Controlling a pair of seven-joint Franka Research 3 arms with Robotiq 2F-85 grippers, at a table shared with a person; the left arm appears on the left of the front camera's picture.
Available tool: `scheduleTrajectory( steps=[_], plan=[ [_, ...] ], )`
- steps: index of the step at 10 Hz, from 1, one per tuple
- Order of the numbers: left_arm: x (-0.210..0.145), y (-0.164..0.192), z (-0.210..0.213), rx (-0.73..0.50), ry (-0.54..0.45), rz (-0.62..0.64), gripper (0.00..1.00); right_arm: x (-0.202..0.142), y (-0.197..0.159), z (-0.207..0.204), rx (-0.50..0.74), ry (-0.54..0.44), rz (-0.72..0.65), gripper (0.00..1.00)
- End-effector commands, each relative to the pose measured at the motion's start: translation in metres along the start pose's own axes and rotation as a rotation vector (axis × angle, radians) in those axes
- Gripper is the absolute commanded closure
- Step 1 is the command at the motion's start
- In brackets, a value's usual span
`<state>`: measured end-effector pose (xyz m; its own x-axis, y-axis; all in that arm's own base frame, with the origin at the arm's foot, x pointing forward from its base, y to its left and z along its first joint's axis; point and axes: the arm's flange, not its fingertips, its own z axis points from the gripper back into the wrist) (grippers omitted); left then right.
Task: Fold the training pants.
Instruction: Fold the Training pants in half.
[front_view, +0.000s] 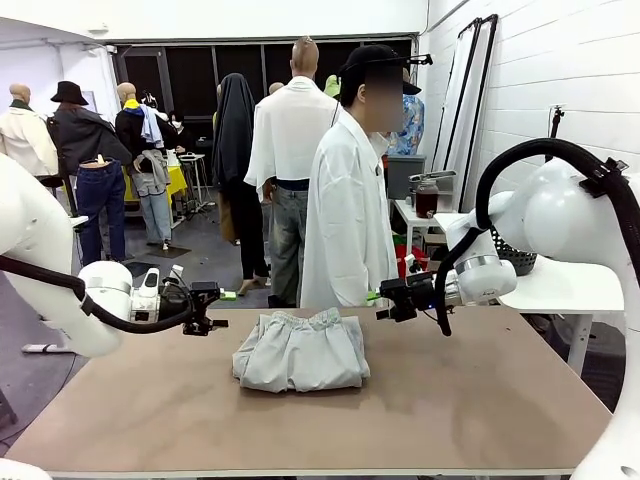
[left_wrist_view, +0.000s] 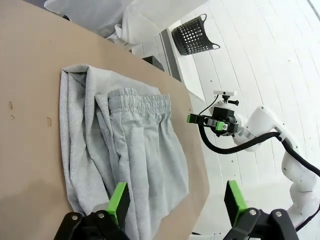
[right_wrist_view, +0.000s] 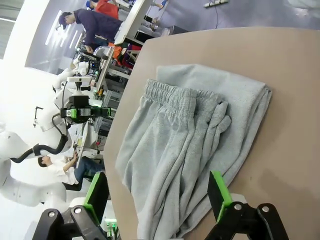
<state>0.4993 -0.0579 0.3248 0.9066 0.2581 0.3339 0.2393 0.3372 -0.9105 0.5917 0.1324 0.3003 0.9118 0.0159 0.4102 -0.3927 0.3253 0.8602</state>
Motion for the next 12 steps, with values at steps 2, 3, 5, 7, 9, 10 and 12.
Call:
scheduleTrajectory(
  steps=[2,3,5,7,9,10,12],
  plan=[
    [0.0028,0.0146,-0.0070,0.001,0.017,0.033,0.00,0.0033,-0.0063,-0.0033,0.001,0.001,-0.003,0.00],
    [0.0028,0.0146,-0.0070,0.001,0.017,0.033,0.00,0.0033,-0.0063,-0.0033,0.001,0.001,-0.003,0.00],
    [0.0028,0.0146,-0.0070,0.001,0.017,0.033,0.00,0.0033,-0.0063,-0.0033,0.001,0.001,-0.003,0.00],
    [0.0028,0.0146,-0.0070,0.001,0.017,0.033,0.00,0.0033,-0.0063,-0.0033,0.001,0.001,-0.003,0.00],
    [0.0028,0.0146,-0.0070,0.001,0.017,0.033,0.00,0.0033,-0.0063,-0.0033,0.001,0.001,-0.003,0.00],
    [0.0028,0.0146,-0.0070,0.001,0.017,0.033,0.00,0.0033,-0.0063,-0.0033,0.001,0.001,-0.003,0.00],
    [0.0028,0.0146,-0.0070,0.001,0.017,0.033,0.00,0.0033,-0.0063,-0.0033,0.001,0.001,-0.003,0.00]
  ],
)
